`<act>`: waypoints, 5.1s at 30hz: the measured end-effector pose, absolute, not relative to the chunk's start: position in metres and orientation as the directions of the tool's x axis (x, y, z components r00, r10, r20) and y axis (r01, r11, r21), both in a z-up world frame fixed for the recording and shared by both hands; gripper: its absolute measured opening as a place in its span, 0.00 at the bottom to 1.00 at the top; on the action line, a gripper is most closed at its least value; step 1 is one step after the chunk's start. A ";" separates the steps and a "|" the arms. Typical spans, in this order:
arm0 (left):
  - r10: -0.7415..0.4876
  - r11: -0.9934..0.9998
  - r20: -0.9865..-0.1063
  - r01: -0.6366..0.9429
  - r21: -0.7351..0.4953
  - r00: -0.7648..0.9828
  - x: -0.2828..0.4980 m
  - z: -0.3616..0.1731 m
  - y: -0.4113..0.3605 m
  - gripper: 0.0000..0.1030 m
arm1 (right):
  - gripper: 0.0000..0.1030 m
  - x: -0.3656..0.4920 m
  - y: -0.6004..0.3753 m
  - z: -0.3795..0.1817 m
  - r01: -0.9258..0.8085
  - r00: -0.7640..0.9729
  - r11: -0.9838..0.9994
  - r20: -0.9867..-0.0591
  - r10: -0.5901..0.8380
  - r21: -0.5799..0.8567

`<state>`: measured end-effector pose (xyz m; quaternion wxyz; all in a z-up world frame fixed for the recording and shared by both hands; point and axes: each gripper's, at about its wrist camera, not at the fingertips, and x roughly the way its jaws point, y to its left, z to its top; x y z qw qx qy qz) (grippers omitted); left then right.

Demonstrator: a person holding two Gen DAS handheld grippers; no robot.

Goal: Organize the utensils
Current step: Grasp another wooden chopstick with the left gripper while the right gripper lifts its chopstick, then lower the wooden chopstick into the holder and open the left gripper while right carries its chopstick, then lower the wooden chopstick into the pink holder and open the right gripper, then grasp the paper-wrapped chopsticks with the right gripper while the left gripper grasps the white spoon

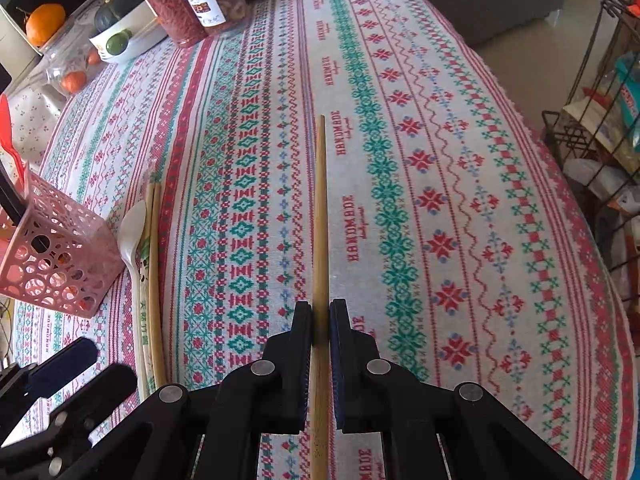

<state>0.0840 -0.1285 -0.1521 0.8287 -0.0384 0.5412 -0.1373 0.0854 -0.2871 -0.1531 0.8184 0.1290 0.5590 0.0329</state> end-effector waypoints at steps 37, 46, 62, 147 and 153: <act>-0.142 0.979 -0.928 0.188 -0.080 0.345 0.138 -0.185 -0.161 0.21 | 0.06 0.075 -0.305 -0.142 0.079 0.395 0.951 -0.885 0.245 0.299; -0.160 0.961 -0.905 0.271 -0.052 0.394 0.122 -0.164 -0.169 0.06 | 0.06 0.068 -0.308 -0.133 0.082 0.426 0.951 -0.873 0.238 0.300; -0.394 0.896 -0.666 0.426 -0.124 0.633 0.030 -0.031 -0.111 0.06 | 0.06 0.035 -0.291 -0.046 0.021 0.642 0.947 -0.730 0.234 0.322; -0.214 0.977 -0.747 0.153 -0.151 0.629 0.043 -0.057 0.055 0.81 | 0.54 0.034 -0.170 0.021 -0.103 0.912 0.959 -0.361 0.198 0.264; -0.239 0.971 -0.781 0.163 -0.177 0.576 0.048 -0.070 0.040 0.84 | 0.65 0.022 -0.205 0.004 -0.085 0.893 0.980 -0.422 0.155 0.181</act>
